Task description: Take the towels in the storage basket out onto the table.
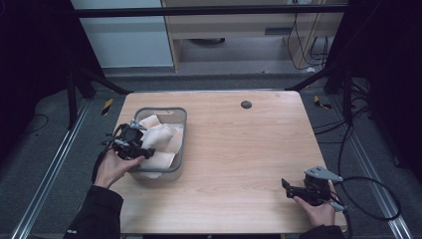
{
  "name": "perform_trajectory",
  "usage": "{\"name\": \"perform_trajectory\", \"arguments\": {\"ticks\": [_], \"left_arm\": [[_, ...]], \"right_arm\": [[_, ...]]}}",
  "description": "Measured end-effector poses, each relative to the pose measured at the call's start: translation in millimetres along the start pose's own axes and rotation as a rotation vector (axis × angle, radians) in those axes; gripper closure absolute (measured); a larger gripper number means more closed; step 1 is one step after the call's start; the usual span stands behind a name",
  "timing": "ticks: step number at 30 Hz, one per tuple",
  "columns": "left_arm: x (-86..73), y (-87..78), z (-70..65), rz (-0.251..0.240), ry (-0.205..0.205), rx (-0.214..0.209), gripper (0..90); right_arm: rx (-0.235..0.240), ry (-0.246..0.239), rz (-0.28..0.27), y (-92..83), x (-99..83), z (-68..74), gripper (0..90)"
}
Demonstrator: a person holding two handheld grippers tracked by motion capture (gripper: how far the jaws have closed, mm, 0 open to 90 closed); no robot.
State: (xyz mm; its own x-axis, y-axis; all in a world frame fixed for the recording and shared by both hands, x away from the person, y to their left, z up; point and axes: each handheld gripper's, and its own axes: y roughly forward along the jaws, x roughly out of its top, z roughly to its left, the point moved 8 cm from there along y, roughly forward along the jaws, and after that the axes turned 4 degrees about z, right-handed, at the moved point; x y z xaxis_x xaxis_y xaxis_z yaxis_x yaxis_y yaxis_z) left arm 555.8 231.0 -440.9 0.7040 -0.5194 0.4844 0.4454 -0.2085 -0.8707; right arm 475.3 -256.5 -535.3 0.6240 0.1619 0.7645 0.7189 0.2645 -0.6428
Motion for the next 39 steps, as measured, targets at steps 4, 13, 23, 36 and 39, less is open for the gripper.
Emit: {"name": "perform_trajectory", "arguments": {"ticks": [4,13,23,36,39], "left_arm": [[1.2,1.9,0.6,0.002,-0.013,-0.005,49.1],[1.7,5.4,-1.2,0.042,-0.018,-0.004,62.0],[3.9,0.3,0.9,0.024,-0.041,-0.001,69.4],[18.1,-25.6,11.3,-0.031,-0.066,0.022,71.5],[21.8,-32.7,13.2,-0.059,-0.07,0.03,71.9]], "right_arm": [[-0.001,-0.004,0.006,0.7,-0.5,0.5,6.3],[0.002,-0.013,0.014,1.6,-1.1,2.0,6.3],[0.001,-0.014,0.015,1.7,-1.1,1.8,6.3],[0.0,-0.014,0.014,1.7,-1.0,1.6,6.3],[0.0,-0.017,0.012,1.7,-0.7,1.2,6.3]]}}
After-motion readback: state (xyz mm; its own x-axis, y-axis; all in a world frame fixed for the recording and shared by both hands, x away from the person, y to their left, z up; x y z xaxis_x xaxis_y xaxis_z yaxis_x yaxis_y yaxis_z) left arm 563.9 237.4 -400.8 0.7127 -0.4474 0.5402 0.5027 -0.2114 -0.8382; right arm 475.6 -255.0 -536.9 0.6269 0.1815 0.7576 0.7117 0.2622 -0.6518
